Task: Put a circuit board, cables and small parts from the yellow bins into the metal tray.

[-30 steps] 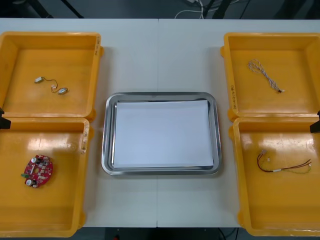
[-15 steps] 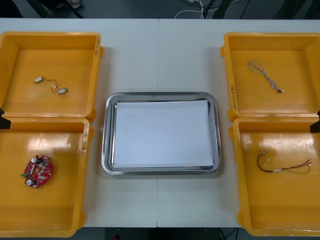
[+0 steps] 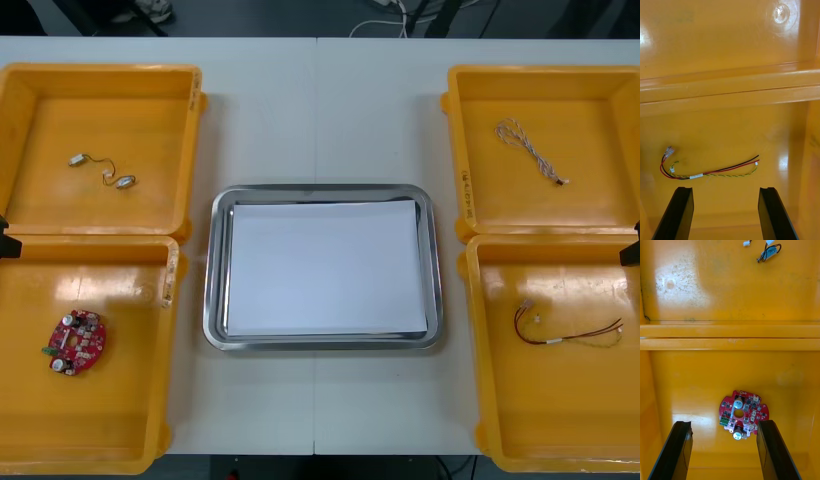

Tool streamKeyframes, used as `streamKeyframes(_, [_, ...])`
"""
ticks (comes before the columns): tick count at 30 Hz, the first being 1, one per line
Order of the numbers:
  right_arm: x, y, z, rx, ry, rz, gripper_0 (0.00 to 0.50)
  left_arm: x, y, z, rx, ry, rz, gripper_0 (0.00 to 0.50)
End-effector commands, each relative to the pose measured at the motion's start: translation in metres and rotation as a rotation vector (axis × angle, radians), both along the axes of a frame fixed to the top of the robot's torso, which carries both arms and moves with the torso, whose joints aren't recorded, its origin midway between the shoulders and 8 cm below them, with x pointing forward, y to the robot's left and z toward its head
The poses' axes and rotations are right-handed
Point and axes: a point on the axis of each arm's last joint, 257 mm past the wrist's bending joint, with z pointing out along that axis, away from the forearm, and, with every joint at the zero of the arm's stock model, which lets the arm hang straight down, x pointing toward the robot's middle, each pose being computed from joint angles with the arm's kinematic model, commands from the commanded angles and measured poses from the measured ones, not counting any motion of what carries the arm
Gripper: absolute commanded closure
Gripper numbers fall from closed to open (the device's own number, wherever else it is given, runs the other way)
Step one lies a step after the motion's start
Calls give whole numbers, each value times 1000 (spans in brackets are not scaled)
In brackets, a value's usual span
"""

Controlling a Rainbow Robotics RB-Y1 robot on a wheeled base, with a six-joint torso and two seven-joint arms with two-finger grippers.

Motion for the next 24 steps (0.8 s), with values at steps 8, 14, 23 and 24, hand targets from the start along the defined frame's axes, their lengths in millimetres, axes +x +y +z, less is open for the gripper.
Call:
streamKeyframes(8, [6,5,6,-13,-12,25,0,-5,2,5,36,-13,-49,0])
streamKeyframes(14, [6,5,6,-13,-12,25,0,-5,2,5,36,-13,-49,0])
streamKeyframes(23, [6,5,6,-13,-12,25,0,-5,2,5,36,-13,-49,0])
streamKeyframes(24, [6,5,6,-13,-12,25,0,-5,2,5,36,-13,-49,0])
